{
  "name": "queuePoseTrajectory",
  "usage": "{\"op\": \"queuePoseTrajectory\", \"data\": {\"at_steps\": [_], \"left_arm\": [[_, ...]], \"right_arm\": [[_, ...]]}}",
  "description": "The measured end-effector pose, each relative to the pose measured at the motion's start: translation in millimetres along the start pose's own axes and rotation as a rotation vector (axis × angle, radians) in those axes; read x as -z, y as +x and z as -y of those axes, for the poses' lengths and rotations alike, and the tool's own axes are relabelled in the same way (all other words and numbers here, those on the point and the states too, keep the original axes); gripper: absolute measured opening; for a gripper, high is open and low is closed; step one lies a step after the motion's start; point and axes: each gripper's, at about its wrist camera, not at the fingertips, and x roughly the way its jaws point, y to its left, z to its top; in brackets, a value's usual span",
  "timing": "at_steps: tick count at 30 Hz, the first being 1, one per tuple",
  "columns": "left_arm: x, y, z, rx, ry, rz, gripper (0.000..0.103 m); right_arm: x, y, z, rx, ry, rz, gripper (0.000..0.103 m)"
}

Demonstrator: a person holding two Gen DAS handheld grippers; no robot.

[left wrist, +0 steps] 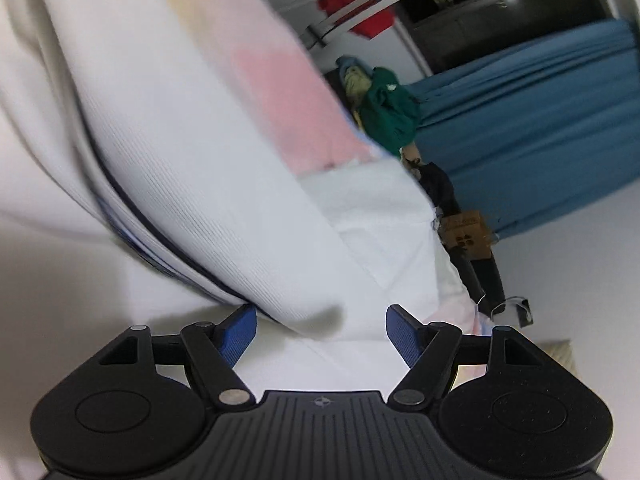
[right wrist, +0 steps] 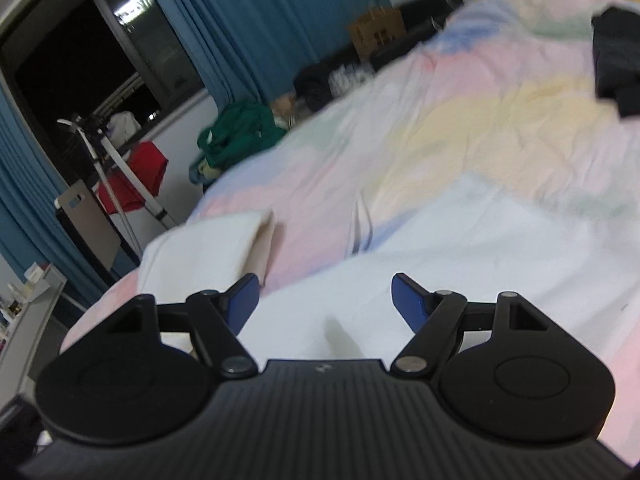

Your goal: Fold clothes

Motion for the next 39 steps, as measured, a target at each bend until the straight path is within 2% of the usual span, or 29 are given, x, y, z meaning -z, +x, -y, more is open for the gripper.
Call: {"op": "queuePoseTrajectory", "data": {"at_steps": [3,6,9,12,17,21,22,25,28,31,34,37,38,39], "left_arm": [[-1,32,4,-0.028,0.027,0.029,0.071],[-16,41,19,-0.017,0.044,0.102,0.071],[-47,43,46,-0.006,0.118,0.194,0.071],[-90,51,72,-0.02,0.144,0.257,0.071],[-164,90,92,-0.167,0.175,0.361,0.071],[-191,128,90,-0.315,0.245,0.331,0.072],[-193,130,84,-0.318,0.25,0.319,0.072],[-188,122,74,-0.265,0.297,0.273,0.071],[-164,91,71,-0.204,0.39,0.226,0.072],[-137,53,69,-0.204,0.477,0.198,0.076],[-99,4,63,-0.263,0.555,0.188,0.076],[-66,-31,54,-0.415,0.623,0.155,0.073],[-57,-41,50,-0.441,0.642,0.145,0.073],[-51,-49,45,-0.437,0.66,0.138,0.073]], "right_arm": [[3,11,2,-0.002,0.043,-0.036,0.075],[5,9,2,-0.001,0.069,-0.037,0.075],[5,4,2,0.002,0.079,-0.012,0.076],[3,3,2,0.007,0.087,0.02,0.076],[6,19,-2,0.009,0.069,0.014,0.076],[11,38,-10,-0.013,0.025,-0.013,0.076],[13,43,-12,-0.021,0.011,-0.015,0.076],[17,56,-17,-0.048,-0.012,-0.037,0.076],[20,65,-24,-0.074,-0.036,-0.066,0.076],[23,62,-31,-0.11,-0.068,-0.067,0.076],[24,55,-37,-0.13,-0.101,-0.064,0.076],[25,47,-43,-0.151,-0.13,-0.063,0.076],[26,45,-45,-0.159,-0.149,-0.062,0.076],[29,43,-46,-0.165,-0.169,-0.064,0.076]]}}
